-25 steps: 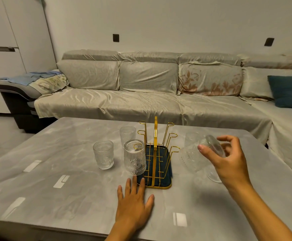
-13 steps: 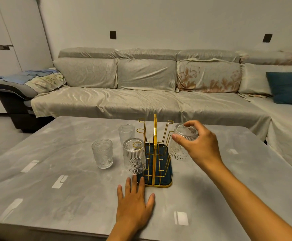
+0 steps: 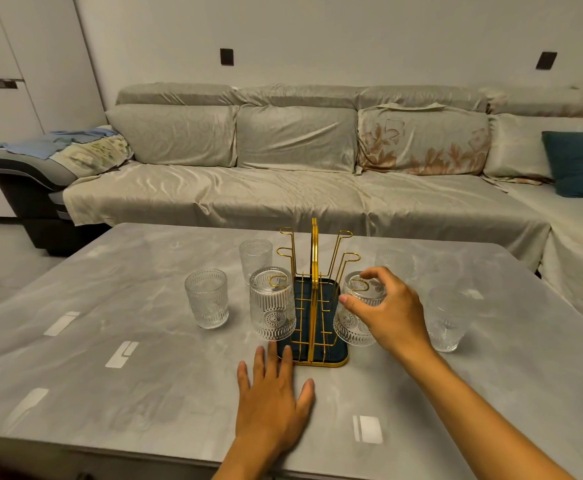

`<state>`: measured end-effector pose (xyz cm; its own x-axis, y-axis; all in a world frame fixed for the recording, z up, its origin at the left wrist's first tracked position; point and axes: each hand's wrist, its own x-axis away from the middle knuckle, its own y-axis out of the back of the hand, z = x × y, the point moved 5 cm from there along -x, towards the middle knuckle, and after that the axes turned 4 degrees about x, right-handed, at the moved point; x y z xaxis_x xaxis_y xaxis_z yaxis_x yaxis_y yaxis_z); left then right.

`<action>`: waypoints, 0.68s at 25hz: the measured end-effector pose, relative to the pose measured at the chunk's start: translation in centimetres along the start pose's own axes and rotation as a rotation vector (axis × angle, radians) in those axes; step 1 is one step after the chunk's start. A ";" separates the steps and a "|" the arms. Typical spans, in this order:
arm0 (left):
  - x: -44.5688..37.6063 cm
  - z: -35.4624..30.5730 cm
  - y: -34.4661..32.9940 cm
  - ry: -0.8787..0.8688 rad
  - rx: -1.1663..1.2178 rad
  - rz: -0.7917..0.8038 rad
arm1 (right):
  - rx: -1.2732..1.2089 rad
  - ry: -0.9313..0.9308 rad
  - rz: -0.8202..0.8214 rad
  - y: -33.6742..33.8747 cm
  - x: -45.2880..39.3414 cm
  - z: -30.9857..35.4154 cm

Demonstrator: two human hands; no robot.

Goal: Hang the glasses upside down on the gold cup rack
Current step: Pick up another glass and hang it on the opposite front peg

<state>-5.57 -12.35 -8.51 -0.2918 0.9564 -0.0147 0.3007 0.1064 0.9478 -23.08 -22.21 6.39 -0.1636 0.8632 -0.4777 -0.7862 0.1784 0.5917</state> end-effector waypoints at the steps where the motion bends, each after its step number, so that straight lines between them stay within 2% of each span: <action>1: 0.0 0.0 0.0 -0.002 0.003 -0.003 | 0.002 0.000 0.000 0.0 0.0 0.0; 13: 0.2 0.0 0.3 -0.009 0.012 0.005 | -0.005 -0.024 0.068 -0.5 0.8 -0.5; 15: 0.2 0.0 0.3 -0.010 0.015 -0.002 | -0.035 0.011 -0.092 0.6 2.4 -0.4; 17: 0.1 0.1 0.3 -0.019 0.034 -0.015 | -0.049 0.141 -0.268 1.2 5.7 -0.3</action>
<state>-5.42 -12.16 -8.31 -0.2792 0.9596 -0.0349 0.3273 0.1293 0.9360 -25.16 -17.23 4.18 -0.0253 0.7138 -0.6999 -0.8397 0.3647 0.4023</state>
